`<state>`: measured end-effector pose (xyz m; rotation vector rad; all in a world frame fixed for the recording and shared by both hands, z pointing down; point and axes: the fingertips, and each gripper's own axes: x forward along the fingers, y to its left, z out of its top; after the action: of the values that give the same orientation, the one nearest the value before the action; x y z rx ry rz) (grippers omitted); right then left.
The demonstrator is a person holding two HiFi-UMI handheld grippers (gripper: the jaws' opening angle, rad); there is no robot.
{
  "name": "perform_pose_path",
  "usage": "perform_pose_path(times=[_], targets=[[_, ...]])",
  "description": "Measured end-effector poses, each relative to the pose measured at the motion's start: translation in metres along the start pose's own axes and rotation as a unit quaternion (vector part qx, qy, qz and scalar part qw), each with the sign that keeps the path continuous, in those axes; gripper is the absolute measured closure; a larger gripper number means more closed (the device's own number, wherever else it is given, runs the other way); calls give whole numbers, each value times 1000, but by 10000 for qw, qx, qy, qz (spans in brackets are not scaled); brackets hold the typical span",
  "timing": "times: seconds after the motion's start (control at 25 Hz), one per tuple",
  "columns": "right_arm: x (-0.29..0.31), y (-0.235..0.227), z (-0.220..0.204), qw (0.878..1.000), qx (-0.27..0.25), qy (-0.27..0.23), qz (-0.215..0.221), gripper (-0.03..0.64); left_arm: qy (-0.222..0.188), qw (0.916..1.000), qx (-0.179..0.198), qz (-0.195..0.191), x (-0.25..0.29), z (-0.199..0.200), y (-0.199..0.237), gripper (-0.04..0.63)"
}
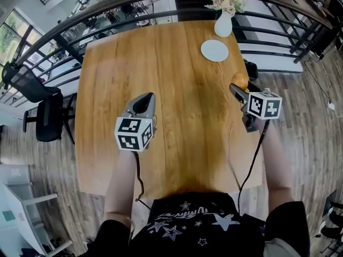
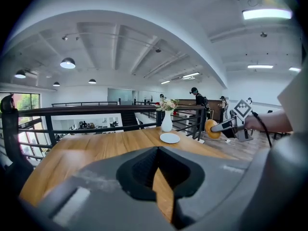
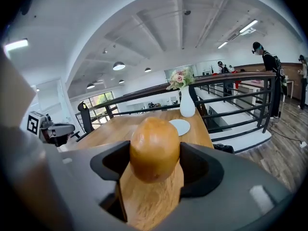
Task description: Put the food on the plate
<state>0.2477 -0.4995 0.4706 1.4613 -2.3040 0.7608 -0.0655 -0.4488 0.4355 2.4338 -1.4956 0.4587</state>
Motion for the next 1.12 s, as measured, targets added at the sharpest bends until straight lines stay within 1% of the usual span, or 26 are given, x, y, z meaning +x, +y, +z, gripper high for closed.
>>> perform_pose_path(times=[0.36, 0.48, 0.6, 0.76, 0.84, 0.96, 1.12], targets=[[69, -43, 18, 9996, -8, 239, -161, 290, 309, 9995, 75, -1, 74, 17, 26, 596], [90, -55, 22, 9991, -94, 348, -235, 289, 365, 9993, 73, -6, 96, 22, 32, 596], [112, -65, 28, 9980, -268, 505, -276, 288, 392, 9992, 27, -52, 114, 24, 36, 596], [146, -72, 36, 9958, -434, 783, -181, 288, 526, 9983, 148, -189, 141, 21, 38, 595], [161, -77, 40, 9948, -528, 845, -193, 288, 583, 9979, 158, -227, 153, 18, 41, 595], [184, -85, 49, 9916, -849, 937, -290, 288, 649, 9976, 104, -206, 168, 14, 49, 596], [215, -87, 54, 9844, -1238, 1214, -307, 288, 718, 9971, 56, -231, 183, 5, 54, 596]])
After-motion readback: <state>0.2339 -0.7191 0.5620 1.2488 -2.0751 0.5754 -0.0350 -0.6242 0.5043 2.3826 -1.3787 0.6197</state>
